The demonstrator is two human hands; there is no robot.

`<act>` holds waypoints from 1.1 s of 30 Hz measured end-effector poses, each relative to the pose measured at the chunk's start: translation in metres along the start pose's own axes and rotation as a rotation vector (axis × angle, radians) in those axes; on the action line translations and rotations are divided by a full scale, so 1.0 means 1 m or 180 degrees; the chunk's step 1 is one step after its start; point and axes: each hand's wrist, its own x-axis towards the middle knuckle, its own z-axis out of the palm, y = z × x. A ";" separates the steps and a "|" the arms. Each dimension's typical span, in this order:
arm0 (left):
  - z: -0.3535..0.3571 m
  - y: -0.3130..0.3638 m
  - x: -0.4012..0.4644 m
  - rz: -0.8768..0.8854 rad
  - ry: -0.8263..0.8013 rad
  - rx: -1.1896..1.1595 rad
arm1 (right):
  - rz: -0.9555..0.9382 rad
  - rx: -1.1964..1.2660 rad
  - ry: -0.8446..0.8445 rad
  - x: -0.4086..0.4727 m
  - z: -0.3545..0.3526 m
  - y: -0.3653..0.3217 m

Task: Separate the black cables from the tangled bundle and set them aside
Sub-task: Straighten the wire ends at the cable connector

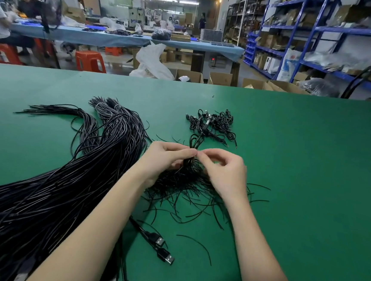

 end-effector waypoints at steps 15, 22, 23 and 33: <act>-0.002 -0.003 0.002 -0.0459 -0.0306 -0.0742 | -0.1107 -0.0492 0.0194 -0.007 0.006 -0.001; -0.010 0.001 -0.002 0.0533 -0.0568 0.0411 | 0.2592 0.3086 -0.1485 0.001 -0.012 -0.005; -0.010 0.002 -0.002 0.0594 -0.0599 0.0375 | 0.2857 0.3687 -0.1694 -0.001 -0.011 -0.003; -0.011 0.001 -0.001 -0.0249 -0.0205 0.0055 | -0.0616 -0.0216 -0.0414 -0.003 -0.010 -0.008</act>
